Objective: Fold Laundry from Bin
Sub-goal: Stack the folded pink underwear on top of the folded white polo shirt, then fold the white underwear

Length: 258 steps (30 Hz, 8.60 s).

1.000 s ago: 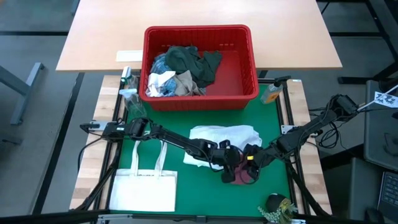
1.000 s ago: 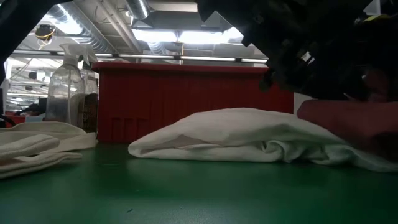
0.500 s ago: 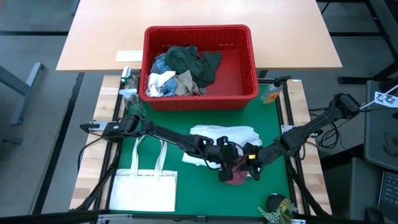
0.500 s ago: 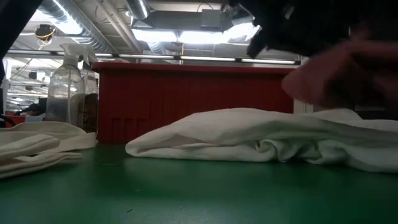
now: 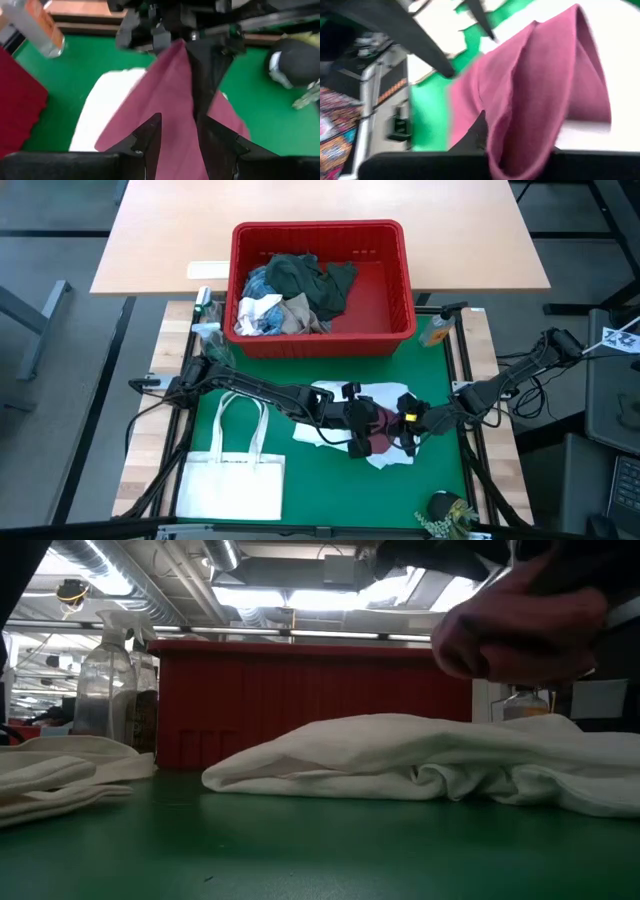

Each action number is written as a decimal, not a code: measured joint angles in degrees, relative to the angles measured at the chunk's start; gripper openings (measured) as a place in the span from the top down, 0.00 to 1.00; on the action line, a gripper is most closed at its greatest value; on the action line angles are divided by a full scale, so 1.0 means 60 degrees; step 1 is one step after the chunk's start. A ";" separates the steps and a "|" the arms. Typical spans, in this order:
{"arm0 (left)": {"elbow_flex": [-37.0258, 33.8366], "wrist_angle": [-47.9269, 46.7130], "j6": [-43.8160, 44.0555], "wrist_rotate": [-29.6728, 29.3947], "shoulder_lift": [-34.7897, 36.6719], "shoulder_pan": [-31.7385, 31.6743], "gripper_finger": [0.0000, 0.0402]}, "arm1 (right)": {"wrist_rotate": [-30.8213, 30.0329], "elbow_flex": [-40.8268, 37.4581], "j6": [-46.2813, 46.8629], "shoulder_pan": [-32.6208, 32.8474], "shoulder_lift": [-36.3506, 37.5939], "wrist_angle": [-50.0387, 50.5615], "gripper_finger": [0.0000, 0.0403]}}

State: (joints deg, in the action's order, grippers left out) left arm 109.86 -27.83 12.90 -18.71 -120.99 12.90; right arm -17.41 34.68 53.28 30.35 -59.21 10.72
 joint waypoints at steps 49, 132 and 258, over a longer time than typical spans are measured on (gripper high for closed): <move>-0.0007 -0.0465 0.0082 0.0064 -0.0987 -0.0707 0.70 | 0.0612 -0.0011 0.0063 -0.1647 0.1272 0.3571 0.62; 0.1071 -0.1105 0.0508 0.0220 -0.1938 -0.1145 0.70 | -0.1145 0.0637 -0.0332 0.0535 -0.1965 0.2729 0.62; 0.4182 -0.3729 -0.0823 0.0395 0.1741 -0.4023 1.00 | -0.4220 0.4412 -0.8556 0.0502 0.0889 0.3384 0.62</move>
State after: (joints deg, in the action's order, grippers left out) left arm 134.96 -50.21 7.96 -16.34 -110.54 -11.24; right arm -42.73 61.15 1.94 33.36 -53.88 31.02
